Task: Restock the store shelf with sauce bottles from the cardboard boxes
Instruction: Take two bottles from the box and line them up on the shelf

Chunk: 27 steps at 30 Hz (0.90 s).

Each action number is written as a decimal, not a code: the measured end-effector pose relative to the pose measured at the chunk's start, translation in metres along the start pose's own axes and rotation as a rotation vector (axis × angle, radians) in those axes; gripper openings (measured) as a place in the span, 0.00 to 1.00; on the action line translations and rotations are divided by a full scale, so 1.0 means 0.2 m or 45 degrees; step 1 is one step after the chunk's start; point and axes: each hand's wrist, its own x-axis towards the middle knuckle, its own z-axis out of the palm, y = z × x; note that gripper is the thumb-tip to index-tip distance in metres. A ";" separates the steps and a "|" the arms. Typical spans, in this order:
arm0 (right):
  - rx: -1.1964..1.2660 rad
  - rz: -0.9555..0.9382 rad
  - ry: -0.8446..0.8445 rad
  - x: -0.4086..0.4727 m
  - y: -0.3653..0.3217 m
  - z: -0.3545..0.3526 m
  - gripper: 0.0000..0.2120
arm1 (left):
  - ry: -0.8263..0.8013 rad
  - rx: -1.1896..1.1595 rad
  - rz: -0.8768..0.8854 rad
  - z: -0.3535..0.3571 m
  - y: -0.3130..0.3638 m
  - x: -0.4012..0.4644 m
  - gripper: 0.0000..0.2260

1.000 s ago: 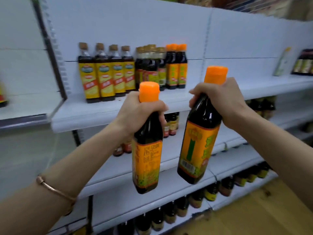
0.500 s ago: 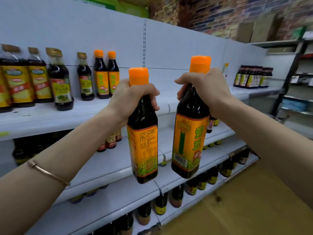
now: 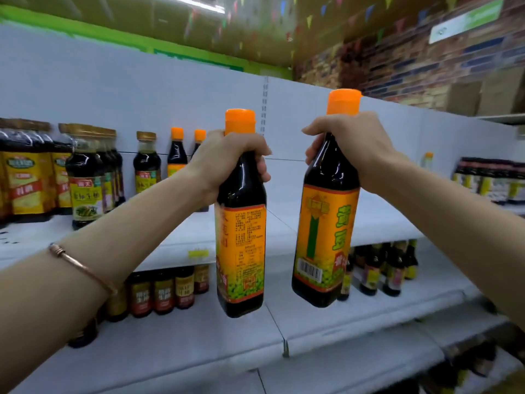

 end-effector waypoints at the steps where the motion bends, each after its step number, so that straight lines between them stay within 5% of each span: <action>1: 0.017 -0.014 -0.020 0.09 0.03 0.02 0.10 | 0.025 -0.011 0.009 -0.03 -0.01 0.08 0.09; 9: 0.211 -0.067 -0.141 0.70 0.25 0.24 0.06 | 0.255 0.089 0.161 -0.20 -0.14 0.60 0.11; 27: 0.350 0.044 -0.640 1.38 0.83 0.77 0.12 | 0.626 0.467 0.003 -0.46 -0.52 1.08 0.07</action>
